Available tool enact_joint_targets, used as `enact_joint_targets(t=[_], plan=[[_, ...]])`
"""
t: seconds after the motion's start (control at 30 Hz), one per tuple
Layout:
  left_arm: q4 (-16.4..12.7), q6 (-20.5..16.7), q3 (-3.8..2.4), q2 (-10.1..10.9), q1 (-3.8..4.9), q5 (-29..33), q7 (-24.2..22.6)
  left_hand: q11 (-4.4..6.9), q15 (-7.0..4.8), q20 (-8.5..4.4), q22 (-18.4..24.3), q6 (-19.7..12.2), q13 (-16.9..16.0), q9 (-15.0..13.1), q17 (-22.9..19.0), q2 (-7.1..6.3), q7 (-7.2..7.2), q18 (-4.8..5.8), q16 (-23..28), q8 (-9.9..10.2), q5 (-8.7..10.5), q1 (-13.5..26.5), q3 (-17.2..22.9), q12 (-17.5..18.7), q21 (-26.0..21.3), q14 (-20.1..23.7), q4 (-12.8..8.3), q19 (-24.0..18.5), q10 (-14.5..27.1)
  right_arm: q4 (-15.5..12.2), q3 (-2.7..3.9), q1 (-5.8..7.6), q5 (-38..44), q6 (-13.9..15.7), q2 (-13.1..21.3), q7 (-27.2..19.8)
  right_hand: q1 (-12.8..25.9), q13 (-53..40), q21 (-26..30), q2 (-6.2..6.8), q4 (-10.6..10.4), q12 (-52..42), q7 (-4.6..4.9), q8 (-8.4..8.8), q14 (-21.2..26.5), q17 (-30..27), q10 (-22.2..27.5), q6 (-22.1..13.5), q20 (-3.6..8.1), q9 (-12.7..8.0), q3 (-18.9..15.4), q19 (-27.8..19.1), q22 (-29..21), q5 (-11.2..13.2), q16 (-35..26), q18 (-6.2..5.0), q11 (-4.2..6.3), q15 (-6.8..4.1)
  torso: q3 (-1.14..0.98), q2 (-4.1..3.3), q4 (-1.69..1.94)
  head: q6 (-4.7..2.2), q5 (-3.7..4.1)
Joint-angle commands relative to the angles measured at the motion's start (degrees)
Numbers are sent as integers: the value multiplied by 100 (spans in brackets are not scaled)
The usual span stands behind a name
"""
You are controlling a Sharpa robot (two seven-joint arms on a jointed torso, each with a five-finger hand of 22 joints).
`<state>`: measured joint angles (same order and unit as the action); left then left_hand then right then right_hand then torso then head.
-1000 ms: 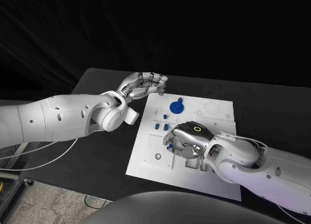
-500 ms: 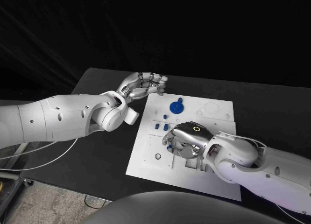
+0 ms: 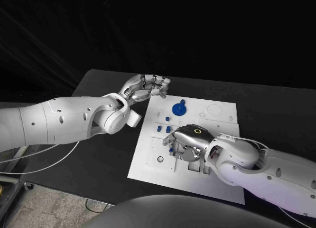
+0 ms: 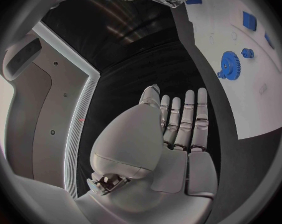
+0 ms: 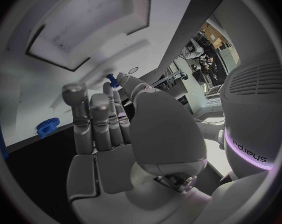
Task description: Assemble the parts on the task board
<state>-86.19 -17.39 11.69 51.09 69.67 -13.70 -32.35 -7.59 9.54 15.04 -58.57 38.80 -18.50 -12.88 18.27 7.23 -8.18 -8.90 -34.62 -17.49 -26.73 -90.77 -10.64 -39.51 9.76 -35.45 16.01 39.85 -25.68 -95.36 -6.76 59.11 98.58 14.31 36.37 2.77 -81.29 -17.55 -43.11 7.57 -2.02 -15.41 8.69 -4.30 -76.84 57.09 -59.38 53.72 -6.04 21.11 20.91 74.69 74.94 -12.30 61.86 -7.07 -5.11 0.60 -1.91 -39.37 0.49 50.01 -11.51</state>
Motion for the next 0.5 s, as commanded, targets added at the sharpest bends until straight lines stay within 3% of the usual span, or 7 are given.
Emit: enact_joint_targets(t=[0.03, 0.2, 0.5], plan=[[3, 114, -3, -16, -8, -28, -32, -47, 34, 15, -8, -6, 11, 12, -9, 5, -37, -59, -23, -16, -43, -50, 39, -32, -20, -22, -1, 45, -18, 12, -6, -11, 9, -228, -13, 69, 43, 7, 43, 35, -54, 24, 5, 26, 51, -21, 59, -54, -23, -22, -11, -48, 427, 41, -28, -79, -4, 1, -2, -1, 0, -1, 6], [9, 115, -2, -17, -16, -28, -30, -47, 34, 15, -8, -6, 11, 12, -9, 5, -37, -59, -23, -16, -43, -50, 39, -32, -20, -22, -1, 45, -18, 18, -6, -11, 9, -226, -18, 67, 70, 24, 140, 79, -121, 70, -2, 47, 96, -65, 266, -89, -48, -85, -54, -86, 406, 123, -54, -94, -36, 24, -2, -3, 0, -1, 2], [10, 113, -2, -13, -22, -28, -27, -52, 36, 15, -11, -6, 17, 16, -10, 12, -41, -57, -28, -16, -45, -60, 45, -33, -21, -27, -1, 47, -21, -99, -2, 6, 3, 59, 140, 66, 110, 53, 647, 139, -347, 154, 14, 44, 336, -313, 1247, -371, -74, -293, -451, -284, 303, 370, -221, -161, -134, 17, -6, -8, -2, -1, 24]])
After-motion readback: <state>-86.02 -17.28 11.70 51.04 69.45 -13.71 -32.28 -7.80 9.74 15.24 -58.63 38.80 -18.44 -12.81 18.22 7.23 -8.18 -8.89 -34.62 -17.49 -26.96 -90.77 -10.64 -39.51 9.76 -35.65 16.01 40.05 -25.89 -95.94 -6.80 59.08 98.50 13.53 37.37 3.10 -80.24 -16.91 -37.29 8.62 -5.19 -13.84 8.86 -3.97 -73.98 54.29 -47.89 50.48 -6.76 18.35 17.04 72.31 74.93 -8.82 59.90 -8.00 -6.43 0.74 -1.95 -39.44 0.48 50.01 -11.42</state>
